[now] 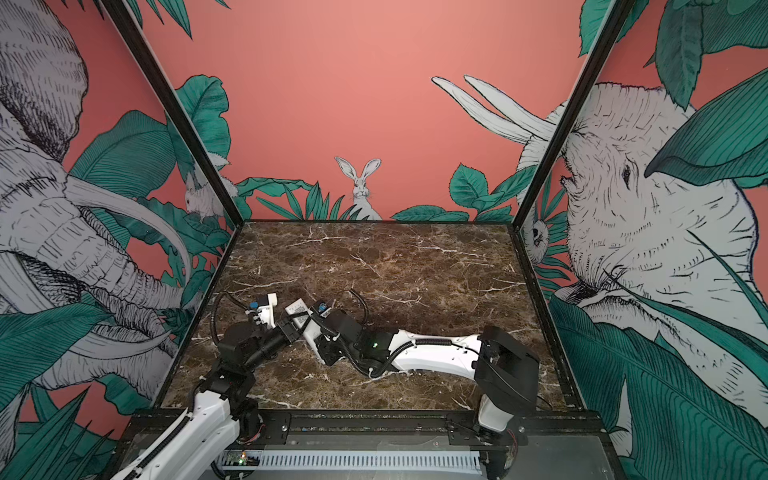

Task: Load the batteries into the remote control

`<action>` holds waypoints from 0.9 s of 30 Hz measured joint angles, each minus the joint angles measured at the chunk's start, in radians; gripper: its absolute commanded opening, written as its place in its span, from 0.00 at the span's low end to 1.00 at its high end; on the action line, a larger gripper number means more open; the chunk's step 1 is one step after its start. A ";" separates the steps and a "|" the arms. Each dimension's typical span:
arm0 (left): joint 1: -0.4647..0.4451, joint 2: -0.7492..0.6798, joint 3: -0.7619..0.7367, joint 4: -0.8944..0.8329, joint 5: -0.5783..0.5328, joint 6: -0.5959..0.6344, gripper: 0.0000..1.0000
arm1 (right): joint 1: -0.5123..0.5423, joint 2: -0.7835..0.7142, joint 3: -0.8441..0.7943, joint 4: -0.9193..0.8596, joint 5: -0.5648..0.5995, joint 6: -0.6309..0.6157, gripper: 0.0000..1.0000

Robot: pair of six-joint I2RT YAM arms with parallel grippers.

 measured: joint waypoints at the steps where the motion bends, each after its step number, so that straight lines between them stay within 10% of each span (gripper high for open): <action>1: 0.000 0.000 0.000 0.000 0.000 0.000 0.00 | 0.000 0.000 0.000 0.000 0.001 0.000 0.29; 27: 0.000 -0.007 0.000 0.003 0.001 -0.018 0.00 | 0.009 -0.083 -0.014 -0.006 0.003 -0.003 0.50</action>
